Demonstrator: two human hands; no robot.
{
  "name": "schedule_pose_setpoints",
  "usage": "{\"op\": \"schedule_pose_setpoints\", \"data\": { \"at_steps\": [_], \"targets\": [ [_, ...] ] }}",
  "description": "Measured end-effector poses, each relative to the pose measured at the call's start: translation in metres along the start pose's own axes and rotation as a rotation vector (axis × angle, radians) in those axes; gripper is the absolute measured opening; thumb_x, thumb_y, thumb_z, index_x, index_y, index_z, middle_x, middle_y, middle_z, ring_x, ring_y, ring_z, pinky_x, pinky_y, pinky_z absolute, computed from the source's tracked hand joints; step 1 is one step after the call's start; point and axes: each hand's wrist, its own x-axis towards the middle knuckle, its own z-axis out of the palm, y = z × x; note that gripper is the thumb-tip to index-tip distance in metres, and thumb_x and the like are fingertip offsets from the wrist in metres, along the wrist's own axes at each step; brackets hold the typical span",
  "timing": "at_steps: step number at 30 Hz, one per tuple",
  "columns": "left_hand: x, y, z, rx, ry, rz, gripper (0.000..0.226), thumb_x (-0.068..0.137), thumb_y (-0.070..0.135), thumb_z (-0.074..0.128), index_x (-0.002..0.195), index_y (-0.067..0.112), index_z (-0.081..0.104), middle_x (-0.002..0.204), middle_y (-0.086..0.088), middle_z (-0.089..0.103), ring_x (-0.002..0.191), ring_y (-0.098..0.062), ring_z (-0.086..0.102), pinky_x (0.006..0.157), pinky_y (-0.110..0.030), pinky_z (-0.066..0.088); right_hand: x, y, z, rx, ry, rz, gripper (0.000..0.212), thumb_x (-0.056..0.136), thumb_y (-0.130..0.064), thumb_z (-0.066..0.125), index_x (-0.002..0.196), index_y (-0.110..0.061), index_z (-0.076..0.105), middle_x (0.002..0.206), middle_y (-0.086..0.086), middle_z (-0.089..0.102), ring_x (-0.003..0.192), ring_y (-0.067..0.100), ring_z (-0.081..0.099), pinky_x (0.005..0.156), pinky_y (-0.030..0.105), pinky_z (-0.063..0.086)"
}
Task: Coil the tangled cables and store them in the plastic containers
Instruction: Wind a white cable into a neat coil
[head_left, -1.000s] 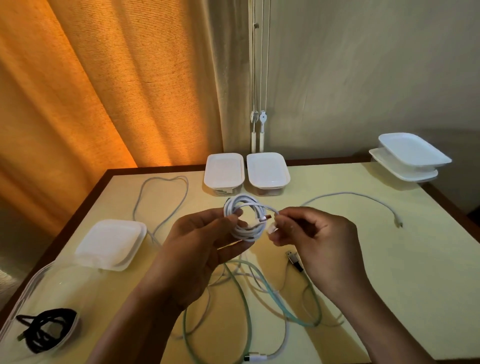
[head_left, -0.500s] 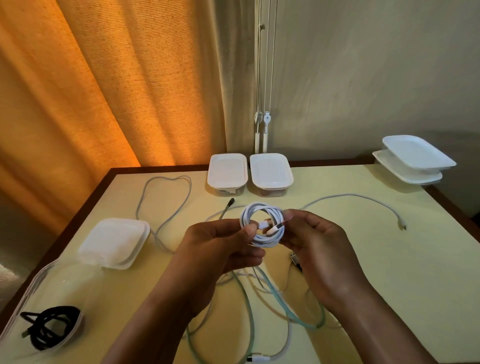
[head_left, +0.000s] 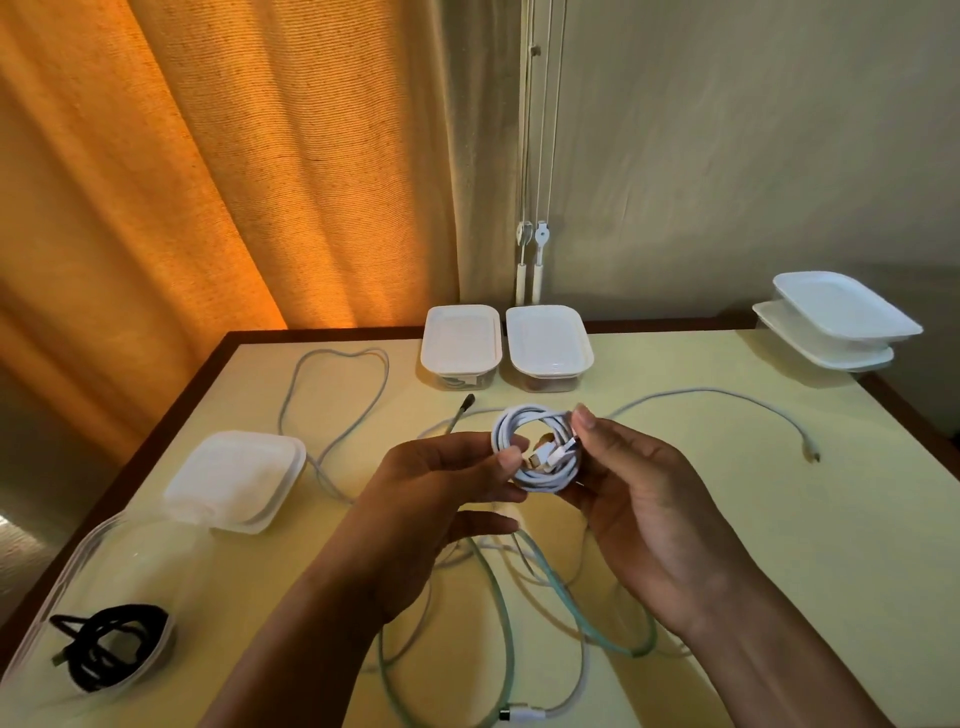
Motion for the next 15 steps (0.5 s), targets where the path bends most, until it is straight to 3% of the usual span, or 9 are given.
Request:
{"op": "schedule_pose_setpoints", "data": {
  "at_steps": [3,7,10,15],
  "targets": [
    [0.0028,-0.0018,-0.0013,0.004,0.028,0.018,0.019,0.087,0.017,0.073,0.102,0.008,0.081,0.095,-0.014,0.076,0.082,-0.023,0.067,0.066,-0.029,0.056,-0.0001,0.0003,-0.0012,-0.014,-0.015,0.034,0.039,0.084,-0.027,0.068,0.108,0.003,0.075,0.112,0.026,0.072,0.104,0.033,0.067,0.108,0.049,0.046],
    [0.0050,-0.0017,-0.0014,-0.040,0.049,0.053,0.016,0.087,0.011,0.072,0.097,0.001,0.079,0.086,-0.020,0.072,0.070,-0.023,0.067,0.063,-0.030,0.057,0.0012,0.0025,-0.0047,-0.033,-0.001,0.057,0.048,0.087,-0.037,0.065,0.119,-0.001,0.070,0.120,0.025,0.070,0.109,0.033,0.063,0.105,0.052,0.044],
    [0.0057,-0.0017,-0.0036,-0.064,0.058,0.084,0.023,0.079,0.019,0.074,0.093,0.002,0.079,0.084,-0.021,0.073,0.070,-0.024,0.070,0.065,-0.029,0.058,0.0015,0.0015,-0.0062,0.046,0.000,0.064,0.037,0.086,-0.023,0.063,0.117,-0.006,0.073,0.118,0.021,0.071,0.106,0.030,0.063,0.095,0.048,0.043],
    [0.0009,-0.0027,-0.0066,-0.123,0.054,0.107,0.030,0.078,0.018,0.074,0.102,-0.001,0.076,0.092,-0.028,0.073,0.075,-0.028,0.072,0.069,-0.029,0.061,-0.0020,0.0052,0.0003,-0.042,-0.008,0.003,0.042,0.083,-0.013,0.066,0.124,-0.007,0.068,0.117,0.019,0.073,0.106,0.028,0.068,0.096,0.047,0.047]
  ]
}}
